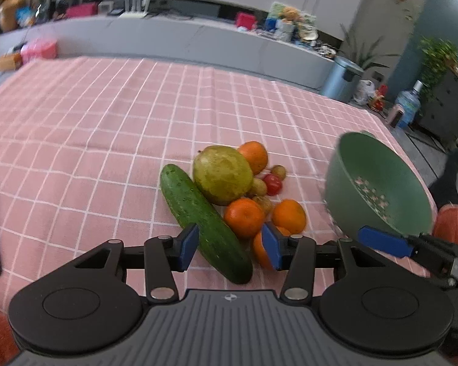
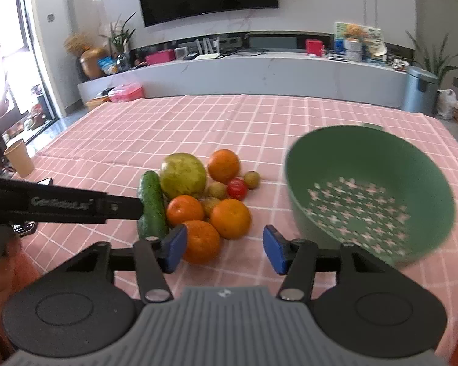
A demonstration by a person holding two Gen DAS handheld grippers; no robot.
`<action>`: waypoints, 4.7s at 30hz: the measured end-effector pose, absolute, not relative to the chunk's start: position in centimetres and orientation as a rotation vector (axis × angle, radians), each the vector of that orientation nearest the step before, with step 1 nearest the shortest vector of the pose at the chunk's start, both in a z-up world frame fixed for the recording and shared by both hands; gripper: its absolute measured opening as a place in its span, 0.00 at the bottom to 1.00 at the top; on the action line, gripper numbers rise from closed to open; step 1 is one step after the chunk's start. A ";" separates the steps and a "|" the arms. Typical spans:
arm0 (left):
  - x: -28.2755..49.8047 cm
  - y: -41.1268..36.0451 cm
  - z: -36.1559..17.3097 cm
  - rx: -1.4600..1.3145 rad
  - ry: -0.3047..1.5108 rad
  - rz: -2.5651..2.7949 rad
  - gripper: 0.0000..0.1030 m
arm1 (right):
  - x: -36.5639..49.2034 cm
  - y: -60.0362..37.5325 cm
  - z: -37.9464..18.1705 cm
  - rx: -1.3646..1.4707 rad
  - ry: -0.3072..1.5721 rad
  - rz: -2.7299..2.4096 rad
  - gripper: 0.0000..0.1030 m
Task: Organize fruits
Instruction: 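Grasp the green cucumber with the left gripper while the right gripper grasps the green pear, then carry the cucumber in the left gripper into the colander while the right gripper carries the pear there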
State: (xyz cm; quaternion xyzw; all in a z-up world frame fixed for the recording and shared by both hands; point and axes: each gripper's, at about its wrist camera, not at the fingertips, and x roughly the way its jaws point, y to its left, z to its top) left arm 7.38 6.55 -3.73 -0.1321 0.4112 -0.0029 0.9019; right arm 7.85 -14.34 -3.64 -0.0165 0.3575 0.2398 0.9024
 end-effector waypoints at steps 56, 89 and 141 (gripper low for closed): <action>12.7 13.3 -8.1 -0.585 1.009 0.117 0.45 | 16.6 -2.4 -7.9 -0.480 0.618 0.808 0.58; 9.8 2.5 3.9 -0.379 0.695 -0.237 0.41 | 9.5 -18.9 3.8 -0.324 0.492 0.520 0.57; 18.6 -6.5 -3.1 -0.158 0.961 -0.369 0.65 | 18.0 -20.2 -4.0 -0.622 0.773 0.414 0.66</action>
